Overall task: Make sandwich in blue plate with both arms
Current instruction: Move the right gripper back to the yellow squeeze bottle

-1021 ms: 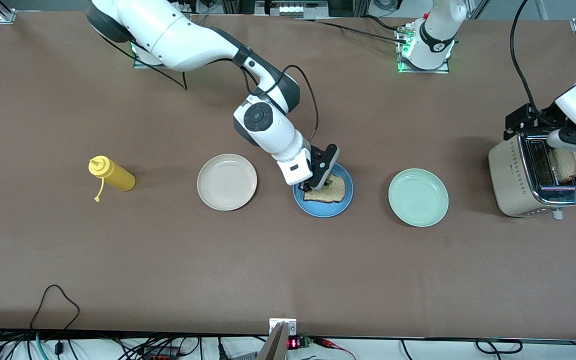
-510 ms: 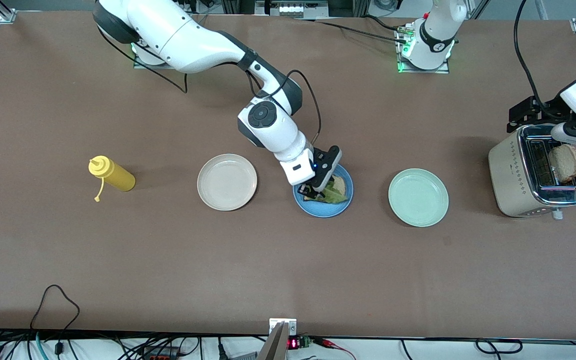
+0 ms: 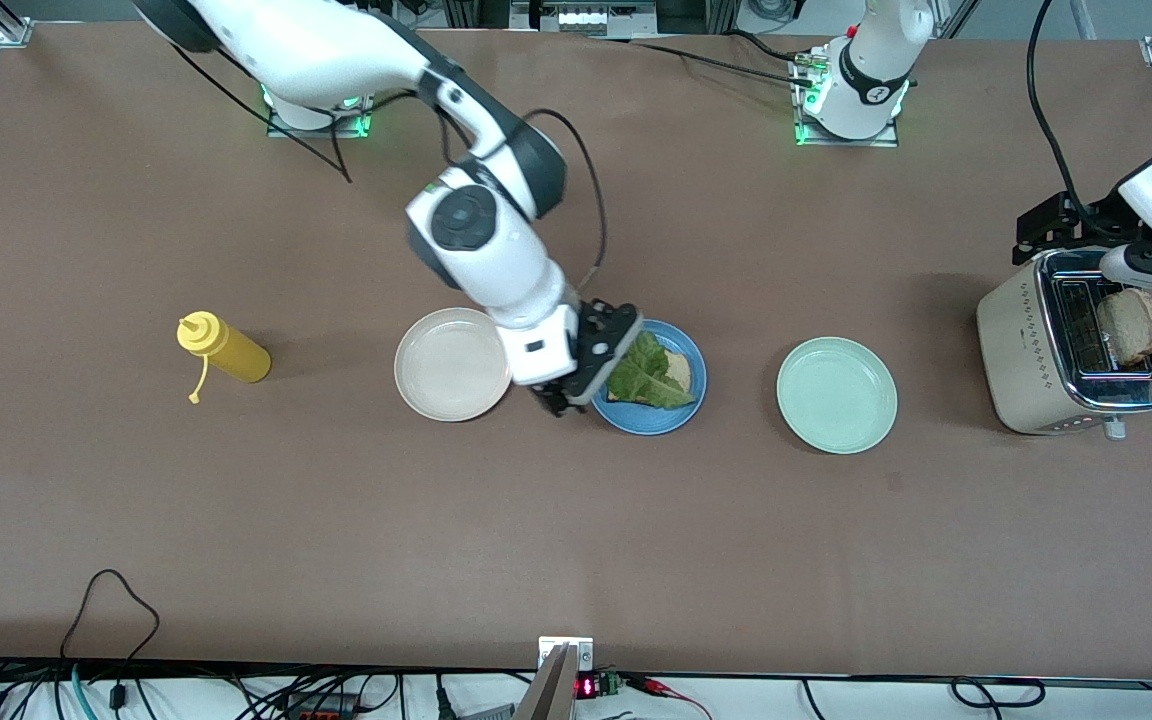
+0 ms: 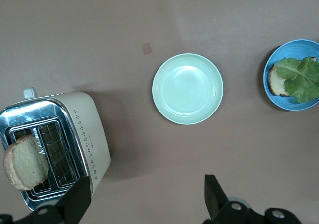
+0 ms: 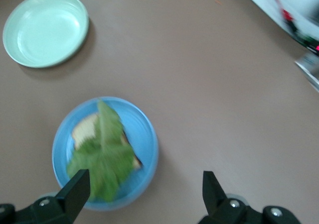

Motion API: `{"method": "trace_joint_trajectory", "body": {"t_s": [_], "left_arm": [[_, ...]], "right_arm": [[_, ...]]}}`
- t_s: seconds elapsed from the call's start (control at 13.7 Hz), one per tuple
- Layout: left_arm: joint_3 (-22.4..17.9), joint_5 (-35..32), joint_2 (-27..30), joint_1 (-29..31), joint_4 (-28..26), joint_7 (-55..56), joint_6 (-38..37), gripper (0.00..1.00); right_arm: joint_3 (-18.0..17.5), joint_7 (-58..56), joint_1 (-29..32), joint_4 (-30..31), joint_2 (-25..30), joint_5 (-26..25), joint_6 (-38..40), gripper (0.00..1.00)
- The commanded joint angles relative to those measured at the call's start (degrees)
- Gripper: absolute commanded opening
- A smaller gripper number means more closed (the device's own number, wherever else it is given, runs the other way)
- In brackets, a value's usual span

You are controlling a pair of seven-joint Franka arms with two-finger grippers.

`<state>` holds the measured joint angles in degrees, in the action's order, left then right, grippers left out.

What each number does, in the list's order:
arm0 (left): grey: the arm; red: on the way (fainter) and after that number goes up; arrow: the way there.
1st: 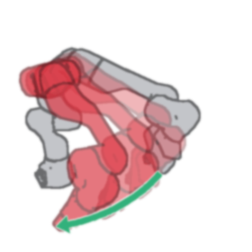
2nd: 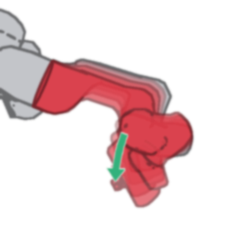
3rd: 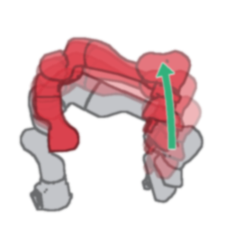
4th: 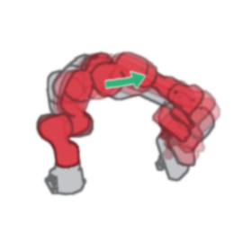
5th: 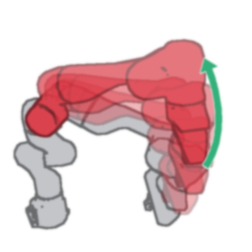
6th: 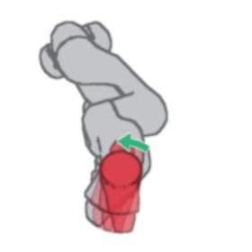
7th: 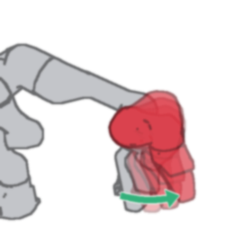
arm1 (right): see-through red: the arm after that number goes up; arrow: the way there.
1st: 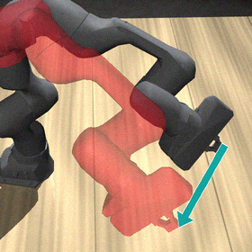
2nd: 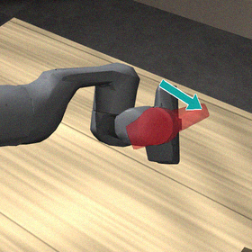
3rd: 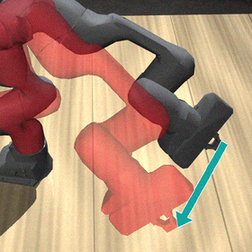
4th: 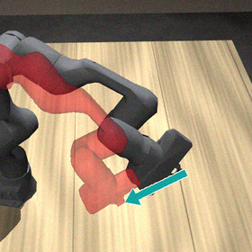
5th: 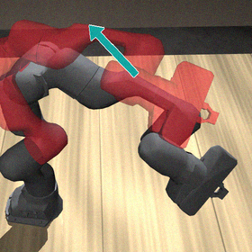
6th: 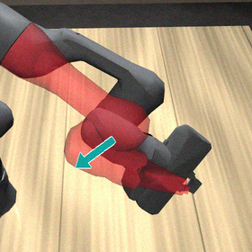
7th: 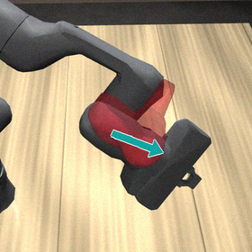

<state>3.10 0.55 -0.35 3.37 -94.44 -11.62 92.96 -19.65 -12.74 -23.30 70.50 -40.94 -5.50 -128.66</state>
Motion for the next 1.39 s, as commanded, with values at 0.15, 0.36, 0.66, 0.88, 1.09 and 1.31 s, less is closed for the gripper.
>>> {"method": "trace_joint_trajectory", "body": {"t_s": [0.15,0.36,0.66,0.88,1.09,1.31], "left_arm": [[-0.29,0.51,0.71,-0.47,-0.3,0.28,-0.68,1.0],[-0.29,0.51,0.71,-0.47,-0.3,0.46,-0.77,1.0],[-0.29,0.51,0.71,-0.47,-0.3,0.46,-0.77,1.0],[-0.21,0.51,0.71,-0.47,-0.21,0.46,-0.77,1.0],[-0.2,0.51,0.71,-0.47,-0.3,0.46,-0.77,1.0],[-0.12,0.51,0.71,-0.47,-0.21,0.46,-0.77,1.0]], "right_arm": [[-0.22,-0.7,9.92,3.15,7.18,-0.04,12.27,1.0],[0.39,-2.63,15.54,3.32,8.94,-0.13,17.81,1.0],[-0.04,-12.44,27.05,3.5,10.53,1.36,26.08,1.0],[0.05,-28.52,34.61,6.47,13.95,11.18,28.37,1.0],[0.05,-45.13,43.75,16.82,20.53,23.82,27.85,1.0],[0.13,-62.95,53.76,27.81,25.73,37.18,28.02,1.0]]}}
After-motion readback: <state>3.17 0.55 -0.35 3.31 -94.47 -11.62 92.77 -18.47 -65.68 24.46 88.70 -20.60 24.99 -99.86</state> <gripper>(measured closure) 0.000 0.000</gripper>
